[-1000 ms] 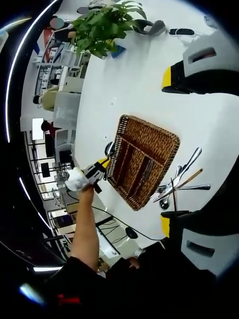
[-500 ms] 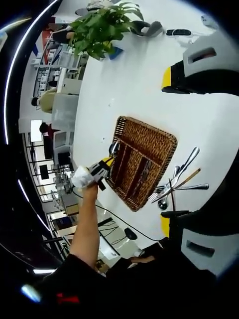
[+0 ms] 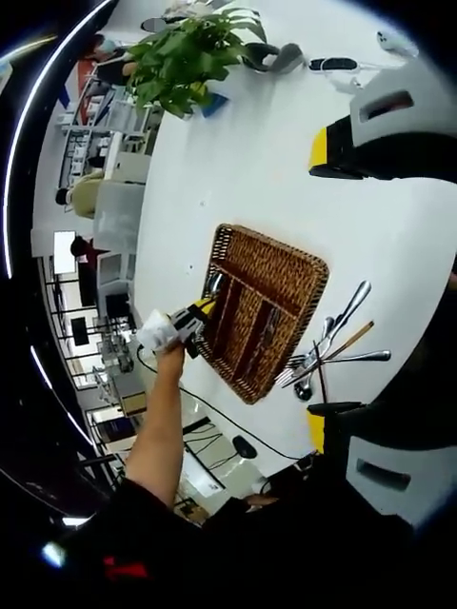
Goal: Arrange the knives, forks, and spoons in their matching storage slots by inserting each utensil handle-first until every utensil is classified and aligned in the correct compartment
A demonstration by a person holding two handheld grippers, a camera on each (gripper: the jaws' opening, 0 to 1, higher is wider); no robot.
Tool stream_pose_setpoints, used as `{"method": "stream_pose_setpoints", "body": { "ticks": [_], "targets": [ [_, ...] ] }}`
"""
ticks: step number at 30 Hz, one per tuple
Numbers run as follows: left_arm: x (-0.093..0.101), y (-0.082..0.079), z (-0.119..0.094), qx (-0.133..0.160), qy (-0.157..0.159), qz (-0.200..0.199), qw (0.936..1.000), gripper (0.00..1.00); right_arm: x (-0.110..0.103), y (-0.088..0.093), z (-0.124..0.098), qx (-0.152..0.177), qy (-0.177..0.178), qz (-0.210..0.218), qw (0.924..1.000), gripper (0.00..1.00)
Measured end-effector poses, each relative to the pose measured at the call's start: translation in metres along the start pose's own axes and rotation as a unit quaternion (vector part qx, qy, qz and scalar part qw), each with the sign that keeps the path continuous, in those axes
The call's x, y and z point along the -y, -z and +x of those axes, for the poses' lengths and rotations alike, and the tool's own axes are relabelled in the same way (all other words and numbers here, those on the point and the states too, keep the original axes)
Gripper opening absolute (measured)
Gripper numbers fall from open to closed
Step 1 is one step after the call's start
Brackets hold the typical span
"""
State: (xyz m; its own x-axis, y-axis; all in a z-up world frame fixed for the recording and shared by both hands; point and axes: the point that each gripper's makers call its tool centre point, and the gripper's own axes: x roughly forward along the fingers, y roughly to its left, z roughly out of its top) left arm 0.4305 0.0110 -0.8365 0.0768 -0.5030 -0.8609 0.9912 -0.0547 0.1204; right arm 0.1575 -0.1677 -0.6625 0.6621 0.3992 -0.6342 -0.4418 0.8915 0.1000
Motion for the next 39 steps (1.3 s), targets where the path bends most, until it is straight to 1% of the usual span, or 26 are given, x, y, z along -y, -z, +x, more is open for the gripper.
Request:
{"method": "stream_pose_setpoints", "body": {
  "ticks": [1, 2, 3, 7, 9, 12, 14, 16, 17, 18, 19, 20, 22, 24, 26, 27, 30, 32, 33, 34, 35, 38, 39],
  "targets": [
    [0.000, 0.000, 0.001, -0.002, -0.002, 0.001, 1.0000, 0.00, 0.000, 0.001, 0.000, -0.001, 0.001, 0.001, 1.0000, 0.99],
    [-0.002, 0.003, 0.003, -0.012, -0.005, 0.012, 0.9998, 0.00, 0.000, 0.001, -0.001, -0.002, 0.001, 0.001, 1.0000, 0.99],
    [-0.003, 0.005, 0.005, -0.014, -0.003, 0.011, 0.9998, 0.00, 0.000, 0.001, -0.001, -0.002, 0.002, 0.001, 1.0000, 0.99],
    [-0.006, 0.007, 0.010, -0.016, -0.005, 0.005, 0.9998, 0.00, -0.003, 0.001, -0.001, -0.003, 0.002, 0.001, 1.0000, 0.99],
    [-0.005, 0.005, 0.012, -0.008, -0.003, -0.003, 1.0000, 0.00, -0.003, 0.001, -0.001, -0.003, 0.002, -0.002, 1.0000, 0.99],
    [-0.005, 0.006, 0.014, -0.015, -0.003, 0.011, 0.9998, 0.00, -0.003, 0.002, -0.002, -0.004, 0.003, -0.001, 1.0000, 0.99],
    [-0.006, 0.007, 0.015, -0.017, -0.003, 0.009, 0.9998, 0.00, -0.002, 0.002, -0.002, -0.004, 0.004, -0.001, 1.0000, 0.99],
    [-0.006, 0.009, 0.017, -0.022, 0.002, -0.004, 0.9998, 0.00, -0.002, 0.002, -0.002, -0.005, 0.004, -0.001, 1.0000, 0.99],
    [-0.006, 0.010, 0.017, -0.025, -0.001, 0.004, 0.9997, 0.00, -0.002, 0.002, -0.002, -0.004, 0.004, -0.001, 1.0000, 0.99],
    [-0.005, 0.012, 0.018, -0.033, -0.002, 0.023, 0.9992, 0.00, -0.002, 0.002, -0.002, -0.004, 0.003, -0.001, 1.0000, 0.99],
    [-0.004, 0.014, 0.019, -0.041, -0.004, 0.028, 0.9987, 0.01, -0.003, 0.002, -0.001, -0.003, 0.003, -0.001, 1.0000, 0.99],
    [-0.004, 0.014, 0.021, -0.043, -0.012, 0.035, 0.9984, 0.01, -0.003, 0.002, -0.001, -0.003, 0.002, 0.000, 1.0000, 0.99],
    [-0.004, 0.012, 0.021, -0.041, -0.016, 0.023, 0.9988, 0.01, -0.003, 0.002, 0.000, -0.003, 0.000, 0.000, 1.0000, 0.99],
    [-0.003, 0.011, 0.020, -0.044, -0.023, 0.025, 0.9985, 0.02, -0.003, 0.002, 0.000, -0.002, -0.001, -0.001, 1.0000, 0.99],
    [-0.003, 0.007, 0.019, -0.035, -0.028, 0.029, 0.9986, 0.03, -0.003, 0.000, 0.001, 0.001, -0.002, -0.002, 1.0000, 0.99],
    [-0.005, 0.006, 0.018, -0.031, -0.031, 0.025, 0.9987, 0.04, -0.003, 0.000, 0.001, 0.001, -0.002, -0.002, 1.0000, 0.99],
    [-0.008, -0.003, 0.009, -0.015, -0.043, 0.017, 0.9988, 0.07, -0.004, -0.002, 0.001, 0.005, -0.004, -0.005, 1.0000, 0.99],
    [-0.008, -0.006, 0.005, -0.010, -0.045, 0.016, 0.9988, 0.10, -0.004, -0.003, 0.000, 0.007, -0.005, -0.007, 0.9999, 0.99],
    [-0.010, -0.007, 0.001, -0.009, -0.052, 0.019, 0.9984, 0.10, -0.005, -0.004, 0.000, 0.009, -0.005, -0.008, 0.9999, 0.99],
    [-0.010, -0.010, -0.005, -0.003, -0.056, 0.015, 0.9983, 0.12, -0.005, -0.004, -0.001, 0.010, -0.005, -0.008, 0.9999, 0.99],
    [-0.007, -0.016, -0.012, 0.003, -0.062, 0.010, 0.9980, 0.13, -0.005, -0.005, -0.001, 0.012, -0.005, -0.010, 0.9999, 0.99],
    [-0.008, -0.027, -0.031, 0.033, -0.083, -0.015, 0.9959, 0.21, -0.006, -0.008, -0.001, 0.016, -0.007, -0.015, 0.9997, 0.99],
    [-0.006, -0.031, -0.041, 0.048, -0.086, -0.033, 0.9946, 0.23, -0.007, -0.009, -0.001, 0.017, -0.007, -0.016, 0.9997, 0.99]
  ]
}}
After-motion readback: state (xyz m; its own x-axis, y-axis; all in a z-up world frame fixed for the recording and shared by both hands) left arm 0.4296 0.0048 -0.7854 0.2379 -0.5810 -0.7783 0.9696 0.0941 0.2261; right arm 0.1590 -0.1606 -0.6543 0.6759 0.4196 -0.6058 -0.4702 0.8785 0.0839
